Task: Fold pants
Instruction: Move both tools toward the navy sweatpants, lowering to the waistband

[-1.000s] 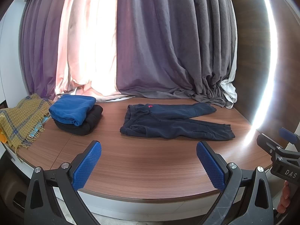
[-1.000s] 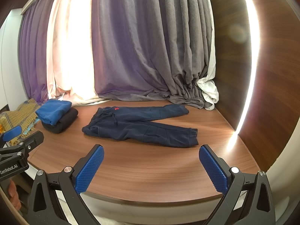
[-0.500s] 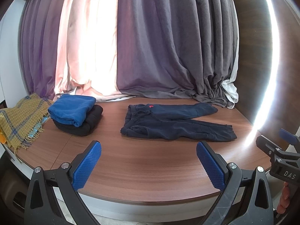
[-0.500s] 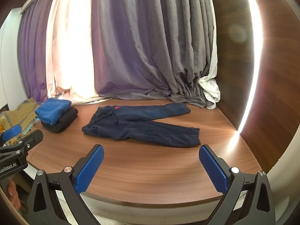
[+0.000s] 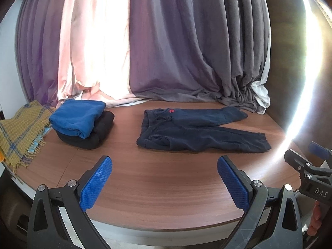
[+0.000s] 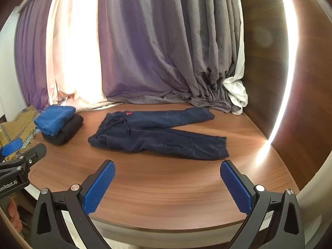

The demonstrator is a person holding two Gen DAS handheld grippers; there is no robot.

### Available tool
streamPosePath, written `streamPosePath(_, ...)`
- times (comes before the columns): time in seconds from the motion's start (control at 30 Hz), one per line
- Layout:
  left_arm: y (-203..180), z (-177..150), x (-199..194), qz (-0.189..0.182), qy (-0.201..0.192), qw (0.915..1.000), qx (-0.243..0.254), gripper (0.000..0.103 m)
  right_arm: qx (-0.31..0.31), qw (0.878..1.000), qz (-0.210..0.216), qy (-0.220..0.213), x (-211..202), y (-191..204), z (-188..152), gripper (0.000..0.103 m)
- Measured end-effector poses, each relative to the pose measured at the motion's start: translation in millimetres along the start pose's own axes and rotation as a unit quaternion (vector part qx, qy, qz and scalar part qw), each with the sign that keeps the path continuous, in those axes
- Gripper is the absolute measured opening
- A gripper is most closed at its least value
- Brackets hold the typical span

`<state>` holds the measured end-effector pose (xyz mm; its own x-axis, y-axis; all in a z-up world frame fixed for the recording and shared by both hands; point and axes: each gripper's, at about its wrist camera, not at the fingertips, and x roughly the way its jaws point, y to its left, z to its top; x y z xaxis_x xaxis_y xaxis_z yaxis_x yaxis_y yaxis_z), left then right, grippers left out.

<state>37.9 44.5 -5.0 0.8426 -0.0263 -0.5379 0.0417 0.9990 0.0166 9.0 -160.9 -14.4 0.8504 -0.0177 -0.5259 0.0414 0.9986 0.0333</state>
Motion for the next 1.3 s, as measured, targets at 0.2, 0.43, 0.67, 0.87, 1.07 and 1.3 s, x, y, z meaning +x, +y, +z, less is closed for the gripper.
streamPosePath(0.2, 18, 6, 38, 0.001, 0.009, 0.9997, 0.022, 0.103, -0.005, 1.0, -0.018, 0.018, 32, 14, 3, 0.102)
streamPosePath(0.43, 34, 12, 86, -0.01, 0.012, 0.9971, 0.075, 0.103, -0.015, 0.998, -0.045, 0.049, 77, 35, 8, 0.102)
streamPosePath(0.67, 40, 16, 126, -0.05, 0.031, 0.9932, 0.101, 0.103, -0.01, 0.994, -0.076, 0.081, 107, 50, 8, 0.102)
streamPosePath(0.87, 35, 15, 151, -0.069, 0.062, 0.9901, 0.105, 0.103, -0.022, 0.991, -0.085, 0.099, 127, 58, 9, 0.102)
streamPosePath(1.07, 35, 13, 165, -0.049, 0.078, 0.9908, 0.1, 0.101, -0.051, 0.987, -0.082, 0.126, 151, 50, 4, 0.102)
streamPosePath(1.3, 25, 10, 188, -0.021, 0.095, 0.9899, 0.103, 0.1, -0.058, 0.986, -0.048, 0.151, 179, 26, 9, 0.097)
